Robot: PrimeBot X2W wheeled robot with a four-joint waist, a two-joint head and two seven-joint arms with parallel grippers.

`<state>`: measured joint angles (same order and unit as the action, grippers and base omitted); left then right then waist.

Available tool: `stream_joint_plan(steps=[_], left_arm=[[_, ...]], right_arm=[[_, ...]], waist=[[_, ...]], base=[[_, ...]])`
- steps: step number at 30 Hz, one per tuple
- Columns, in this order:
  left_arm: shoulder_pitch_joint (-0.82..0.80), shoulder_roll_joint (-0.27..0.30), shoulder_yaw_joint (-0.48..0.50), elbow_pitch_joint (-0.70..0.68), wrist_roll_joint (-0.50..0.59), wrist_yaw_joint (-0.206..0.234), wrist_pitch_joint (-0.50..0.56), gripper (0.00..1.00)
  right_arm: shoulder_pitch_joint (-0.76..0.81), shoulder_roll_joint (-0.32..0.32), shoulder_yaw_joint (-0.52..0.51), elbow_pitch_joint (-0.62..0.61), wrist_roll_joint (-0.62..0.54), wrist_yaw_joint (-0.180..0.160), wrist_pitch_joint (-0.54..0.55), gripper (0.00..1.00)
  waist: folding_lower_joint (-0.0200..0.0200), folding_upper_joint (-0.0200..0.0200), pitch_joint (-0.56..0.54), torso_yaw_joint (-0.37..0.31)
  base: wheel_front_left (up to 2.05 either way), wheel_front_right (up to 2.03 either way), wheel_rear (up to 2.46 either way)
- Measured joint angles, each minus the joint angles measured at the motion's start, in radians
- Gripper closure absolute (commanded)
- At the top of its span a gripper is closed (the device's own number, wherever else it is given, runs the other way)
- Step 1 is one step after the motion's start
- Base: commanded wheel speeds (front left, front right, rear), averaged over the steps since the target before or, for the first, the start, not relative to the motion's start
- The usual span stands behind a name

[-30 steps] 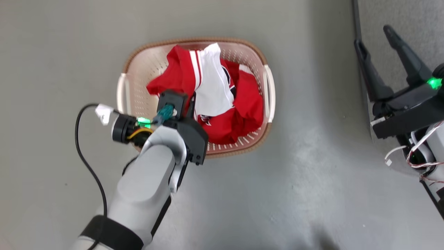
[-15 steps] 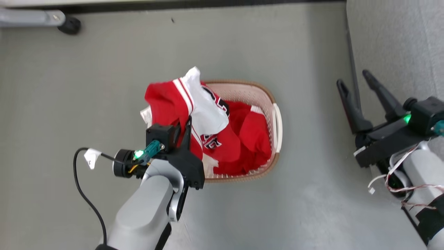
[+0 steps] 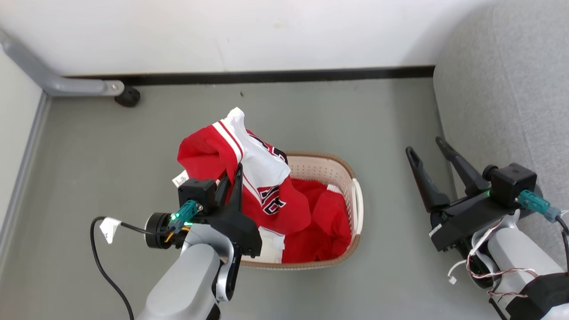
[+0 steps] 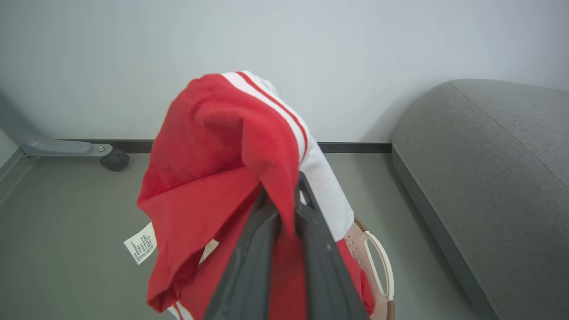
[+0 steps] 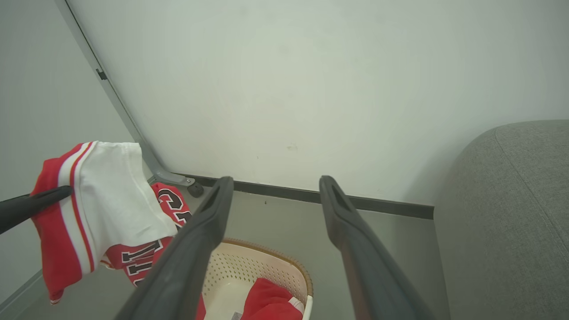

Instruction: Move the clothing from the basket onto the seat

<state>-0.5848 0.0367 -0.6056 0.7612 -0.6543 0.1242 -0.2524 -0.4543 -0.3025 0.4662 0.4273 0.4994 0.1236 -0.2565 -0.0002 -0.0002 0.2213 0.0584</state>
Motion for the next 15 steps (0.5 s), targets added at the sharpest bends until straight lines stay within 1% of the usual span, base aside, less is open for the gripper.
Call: stream_joint_plan(steps=[8, 15], left_arm=[[0.008, 0.0, 0.044, -0.092, 0.08, 0.0, 0.0, 1.0], [0.016, 0.001, 0.053, -0.185, 0.132, 0.0, 0.0, 1.0]], right_arm=[[0.029, 0.021, 0.0, 0.011, -0.012, 0.0, 0.0, 0.0], [0.051, 0.031, -0.007, 0.029, -0.027, 0.0, 0.0, 0.0]], waist=[[0.0001, 0.0, -0.07, -0.003], [0.0002, 0.0001, -0.104, -0.01]], base=[[0.0, 0.0, 0.0], [0.0, 0.0, 0.0]])
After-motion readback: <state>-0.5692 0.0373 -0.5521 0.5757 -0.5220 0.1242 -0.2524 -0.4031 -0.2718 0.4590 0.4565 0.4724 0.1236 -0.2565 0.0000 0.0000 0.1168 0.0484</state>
